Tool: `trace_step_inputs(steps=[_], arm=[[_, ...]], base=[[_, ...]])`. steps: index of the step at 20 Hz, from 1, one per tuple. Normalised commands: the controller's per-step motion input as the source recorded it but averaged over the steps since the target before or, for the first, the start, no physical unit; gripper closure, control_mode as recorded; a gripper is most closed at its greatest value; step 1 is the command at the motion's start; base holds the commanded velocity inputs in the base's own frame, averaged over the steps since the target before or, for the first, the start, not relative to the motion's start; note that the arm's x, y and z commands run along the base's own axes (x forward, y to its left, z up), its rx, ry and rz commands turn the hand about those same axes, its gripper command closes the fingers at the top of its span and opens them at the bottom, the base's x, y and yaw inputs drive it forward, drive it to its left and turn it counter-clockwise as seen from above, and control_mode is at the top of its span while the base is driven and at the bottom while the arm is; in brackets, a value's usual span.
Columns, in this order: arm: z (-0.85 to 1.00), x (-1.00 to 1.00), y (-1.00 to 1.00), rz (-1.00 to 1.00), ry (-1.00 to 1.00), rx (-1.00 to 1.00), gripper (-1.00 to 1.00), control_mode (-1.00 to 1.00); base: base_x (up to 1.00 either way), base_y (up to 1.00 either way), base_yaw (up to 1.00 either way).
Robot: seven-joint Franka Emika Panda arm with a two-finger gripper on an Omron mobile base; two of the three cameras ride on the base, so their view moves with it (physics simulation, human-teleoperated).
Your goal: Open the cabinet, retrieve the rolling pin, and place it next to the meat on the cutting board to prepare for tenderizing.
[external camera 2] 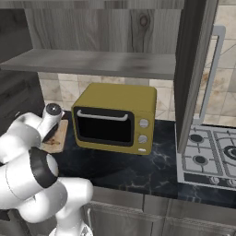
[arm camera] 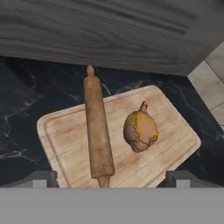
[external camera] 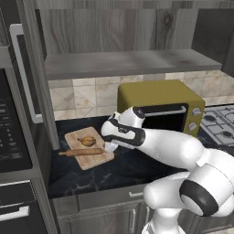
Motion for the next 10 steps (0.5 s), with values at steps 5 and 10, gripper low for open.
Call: trace_step_inputs(steps=[5, 10], arm=[[0.64, -0.22, -0.18, -0.06, 0.0, 0.03, -1.0, -1.0], [0.48, -0.47, -0.12, -0.06, 0.0, 0.04, -1.0, -1.0]], base=[[0.0, 0.0, 0.0], [0.0, 0.0, 0.0]])
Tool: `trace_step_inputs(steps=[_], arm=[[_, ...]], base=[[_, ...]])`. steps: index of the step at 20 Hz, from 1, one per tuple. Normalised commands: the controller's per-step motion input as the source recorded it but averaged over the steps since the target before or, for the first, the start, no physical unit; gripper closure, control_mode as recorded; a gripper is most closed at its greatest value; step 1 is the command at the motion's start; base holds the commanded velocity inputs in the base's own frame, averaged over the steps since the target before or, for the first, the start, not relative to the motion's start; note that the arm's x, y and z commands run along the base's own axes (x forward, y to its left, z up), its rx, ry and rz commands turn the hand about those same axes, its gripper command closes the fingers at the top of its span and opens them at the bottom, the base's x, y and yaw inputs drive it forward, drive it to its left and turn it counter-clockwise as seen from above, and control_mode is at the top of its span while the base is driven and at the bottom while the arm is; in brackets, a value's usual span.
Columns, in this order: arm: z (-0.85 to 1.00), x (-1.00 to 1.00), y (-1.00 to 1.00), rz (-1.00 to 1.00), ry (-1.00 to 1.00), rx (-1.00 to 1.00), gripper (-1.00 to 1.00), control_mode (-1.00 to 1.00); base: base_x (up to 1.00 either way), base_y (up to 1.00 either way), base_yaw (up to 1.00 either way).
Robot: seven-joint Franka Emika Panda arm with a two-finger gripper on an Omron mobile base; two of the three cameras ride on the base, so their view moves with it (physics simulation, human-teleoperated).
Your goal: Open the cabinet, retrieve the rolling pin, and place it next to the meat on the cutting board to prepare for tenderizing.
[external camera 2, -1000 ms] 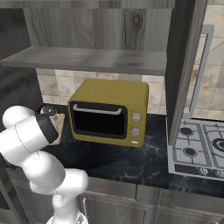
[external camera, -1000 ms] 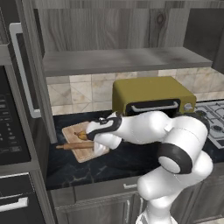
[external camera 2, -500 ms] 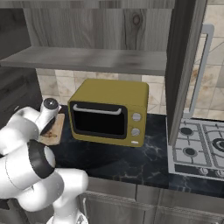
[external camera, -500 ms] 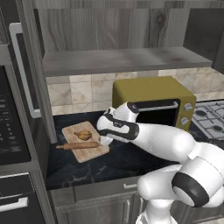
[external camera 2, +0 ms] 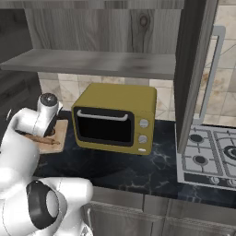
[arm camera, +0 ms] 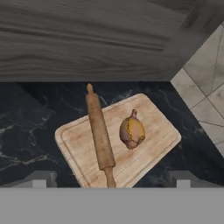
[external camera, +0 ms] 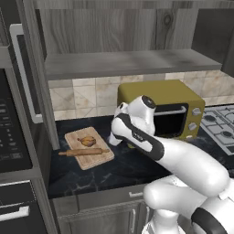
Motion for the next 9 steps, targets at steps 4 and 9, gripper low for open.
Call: trace_step_inputs(steps=[4, 9], arm=[[0.36, -0.63, -0.12, -0.08, 0.0, 0.04, -1.0, -1.0], [0.27, -0.88, -0.16, -0.09, -0.02, 0.05, -1.0, -1.0]], base=[[0.0, 0.0, 0.0], [0.0, 0.0, 0.0]])
